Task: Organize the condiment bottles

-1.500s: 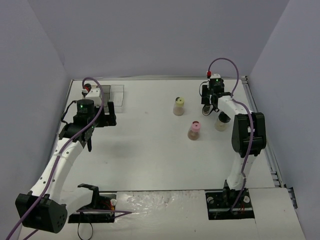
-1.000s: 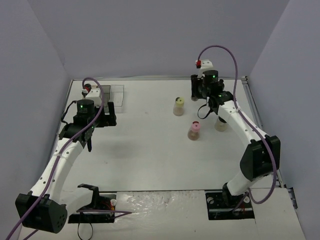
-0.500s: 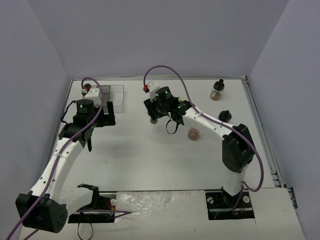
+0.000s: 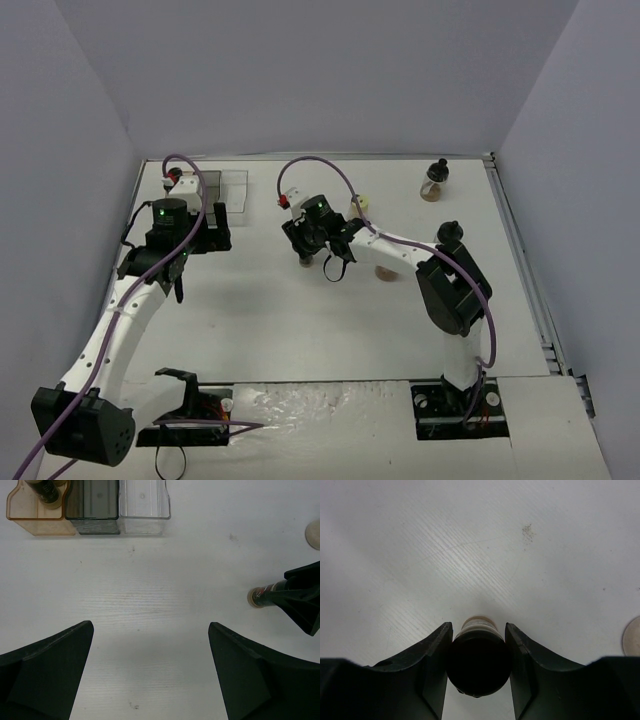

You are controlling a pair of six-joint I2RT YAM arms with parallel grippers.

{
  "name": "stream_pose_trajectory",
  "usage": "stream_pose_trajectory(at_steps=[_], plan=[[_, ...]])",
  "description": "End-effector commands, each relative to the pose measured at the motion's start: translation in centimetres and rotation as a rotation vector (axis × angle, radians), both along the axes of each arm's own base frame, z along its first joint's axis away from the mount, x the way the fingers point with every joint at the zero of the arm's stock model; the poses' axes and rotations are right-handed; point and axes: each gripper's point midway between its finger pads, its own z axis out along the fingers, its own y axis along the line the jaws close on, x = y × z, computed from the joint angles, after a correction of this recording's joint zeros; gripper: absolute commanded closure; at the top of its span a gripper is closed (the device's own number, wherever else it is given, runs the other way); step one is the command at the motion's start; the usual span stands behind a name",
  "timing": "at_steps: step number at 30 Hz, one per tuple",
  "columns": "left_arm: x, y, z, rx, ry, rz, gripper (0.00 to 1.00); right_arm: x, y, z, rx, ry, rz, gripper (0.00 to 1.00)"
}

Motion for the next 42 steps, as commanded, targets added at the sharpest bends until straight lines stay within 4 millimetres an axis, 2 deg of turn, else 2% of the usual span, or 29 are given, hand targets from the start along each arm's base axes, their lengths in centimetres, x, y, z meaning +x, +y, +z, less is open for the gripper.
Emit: stream_pose_trajectory(at_steps=[1, 6, 7, 8, 11, 13, 15, 16, 18, 20, 22, 24, 26, 31, 36, 42], plan=[[1.2, -0.6, 2.8, -0.041, -0.100, -0.019, 0.03, 0.8, 0.8, 2.8, 0.073, -0.081, 0.002, 0.57], [1.2, -1.4, 2.7, -0.068, -0.098, -0.050, 0.03, 0.5, 0.5, 3.6, 0.091, -0.084, -0.002, 0.34], [1.3, -1.9, 2.7, -0.088, -0.100, -0.066, 0.03, 0.3, 0.4, 4.6, 0.107, -0.095, -0.005, 0.25], [1.2, -2.1, 2.7, -0.097, -0.098, -0.077, 0.03, 0.3, 0.4, 4.8, 0.111, -0.097, -0.006, 0.23], [1.2, -3.5, 2.9, -0.154, -0.092, -0.102, 0.03, -0.5, -0.8, 8.4, 0.133, -0.129, -0.028, 0.07], [1.3, -4.4, 3.3, -0.185, -0.092, -0.114, 0.03, -1.0, -2.2, 10.2, 0.131, -0.156, -0.060, 0.02], [1.3, -6.2, 3.5, -0.205, -0.086, -0.145, 0.03, -1.6, -5.5, 13.8, 0.140, -0.210, -0.132, 0.00], [1.3, -6.6, 3.5, -0.212, -0.084, -0.151, 0.03, -1.7, -6.6, 14.2, 0.130, -0.223, -0.167, 0.00], [1.6, -8.7, 3.7, -0.213, -0.077, -0.174, 0.03, -2.3, -10.9, 16.7, 0.117, -0.261, -0.278, 0.00], [2.1, -10.3, 3.7, -0.208, -0.074, -0.177, 0.03, -3.1, -14.0, 18.0, 0.128, -0.282, -0.358, 0.00], [2.9, -12.3, 3.4, -0.196, -0.075, -0.179, 0.03, -4.2, -17.4, 20.4, 0.178, -0.325, -0.454, 0.00], [3.6, -14.1, 2.6, -0.175, -0.068, -0.172, 0.03, -5.1, -19.5, 20.9, 0.205, -0.339, -0.525, 0.00], [4.2, -15.6, 2.6, -0.171, -0.068, -0.174, 0.03, -6.2, -21.1, 22.3, 0.242, -0.376, -0.562, 0.00], [5.6, -19.6, -0.9, -0.115, 0.008, -0.200, 0.03, -7.7, -23.4, 22.6, 0.244, -0.411, -0.618, 0.00], [5.4, -22.2, -4.3, -0.043, 0.095, -0.208, 0.03, -8.3, -23.5, 21.7, 0.251, -0.386, -0.611, 0.00], [5.5, -21.9, -8.2, 0.023, 0.186, -0.146, 0.08, -8.7, -23.2, 20.3, 0.247, -0.357, -0.593, 0.00]])
